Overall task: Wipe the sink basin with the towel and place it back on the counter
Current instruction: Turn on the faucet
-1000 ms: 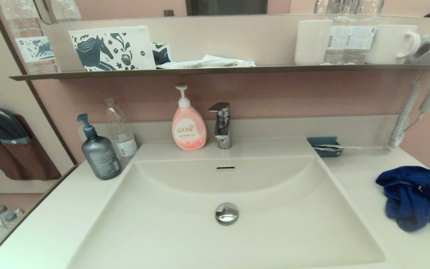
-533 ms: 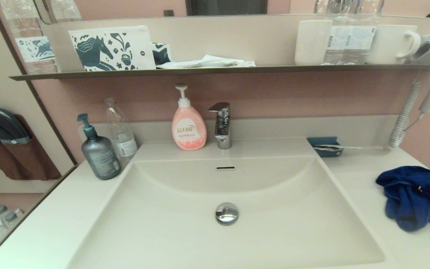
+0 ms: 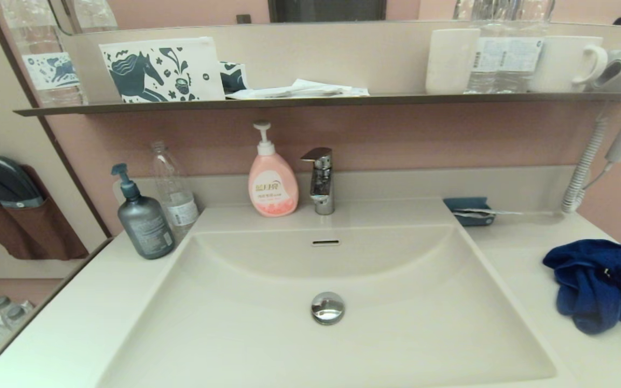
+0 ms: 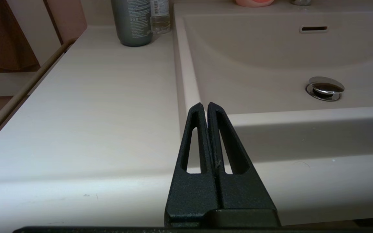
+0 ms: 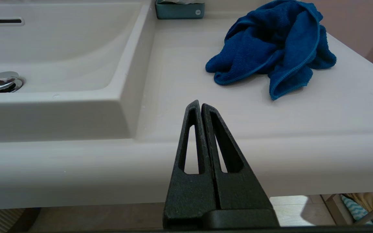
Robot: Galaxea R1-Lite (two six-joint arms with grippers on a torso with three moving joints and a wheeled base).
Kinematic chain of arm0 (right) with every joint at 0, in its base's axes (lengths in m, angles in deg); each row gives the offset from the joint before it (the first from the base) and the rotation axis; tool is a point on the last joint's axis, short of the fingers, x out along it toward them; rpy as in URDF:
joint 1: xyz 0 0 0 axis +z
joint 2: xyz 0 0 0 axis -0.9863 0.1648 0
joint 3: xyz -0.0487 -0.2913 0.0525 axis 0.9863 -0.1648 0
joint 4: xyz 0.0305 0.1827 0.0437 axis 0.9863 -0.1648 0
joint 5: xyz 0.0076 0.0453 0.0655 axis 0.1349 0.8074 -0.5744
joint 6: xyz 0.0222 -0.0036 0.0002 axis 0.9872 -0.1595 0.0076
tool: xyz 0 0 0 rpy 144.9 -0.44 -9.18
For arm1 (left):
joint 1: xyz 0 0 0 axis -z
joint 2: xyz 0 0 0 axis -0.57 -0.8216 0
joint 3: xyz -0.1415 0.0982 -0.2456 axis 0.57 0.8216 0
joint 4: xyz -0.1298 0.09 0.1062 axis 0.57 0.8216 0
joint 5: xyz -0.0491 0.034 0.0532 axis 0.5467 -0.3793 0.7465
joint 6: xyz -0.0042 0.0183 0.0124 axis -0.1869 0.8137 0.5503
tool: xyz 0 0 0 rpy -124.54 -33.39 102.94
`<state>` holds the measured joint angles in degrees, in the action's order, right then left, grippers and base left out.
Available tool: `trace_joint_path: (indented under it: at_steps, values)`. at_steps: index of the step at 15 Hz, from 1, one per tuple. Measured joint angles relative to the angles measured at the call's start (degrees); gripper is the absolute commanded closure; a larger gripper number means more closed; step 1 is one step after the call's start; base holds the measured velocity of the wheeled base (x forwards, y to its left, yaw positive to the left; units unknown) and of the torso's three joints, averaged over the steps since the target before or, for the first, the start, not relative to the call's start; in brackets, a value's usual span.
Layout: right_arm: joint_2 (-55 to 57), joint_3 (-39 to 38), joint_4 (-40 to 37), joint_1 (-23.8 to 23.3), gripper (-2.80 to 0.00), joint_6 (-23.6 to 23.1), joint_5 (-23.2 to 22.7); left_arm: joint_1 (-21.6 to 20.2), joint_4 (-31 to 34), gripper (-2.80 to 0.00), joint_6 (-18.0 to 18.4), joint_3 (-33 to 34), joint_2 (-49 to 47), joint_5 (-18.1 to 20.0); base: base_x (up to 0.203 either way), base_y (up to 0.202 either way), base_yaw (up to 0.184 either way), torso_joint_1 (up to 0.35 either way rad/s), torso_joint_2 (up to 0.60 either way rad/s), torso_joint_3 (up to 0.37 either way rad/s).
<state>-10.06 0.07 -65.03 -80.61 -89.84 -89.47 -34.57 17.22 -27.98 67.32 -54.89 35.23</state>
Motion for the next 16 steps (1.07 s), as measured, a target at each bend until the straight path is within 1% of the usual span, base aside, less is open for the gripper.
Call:
trace_joint_path:
  at_steps: [10, 12, 16]
  values:
    - [0.0, 0.02, 0.0, 0.0, 0.0, 0.01, 0.0, 0.0, 0.01, 0.0, 0.17, -0.02, 0.0, -0.05, 0.0, 0.0, 0.0, 0.0, 0.0, 0.0]
    - [0.0, 0.02, 0.0, 0.0, 0.0, 0.01, 0.0, 0.0, 0.41, 0.0, -0.21, -1.57, 0.0, 0.13, 0.0, 0.0, 0.0, 0.0, 0.0, 0.0]
    - [0.0, 0.0, 0.0, 0.0, 0.0, -0.01, 0.0, 0.0, 2.41, 0.0, -0.57, -6.41, -1.93, 2.66, 0.0, 0.0, 0.0, 0.0, 0.0, 0.0]
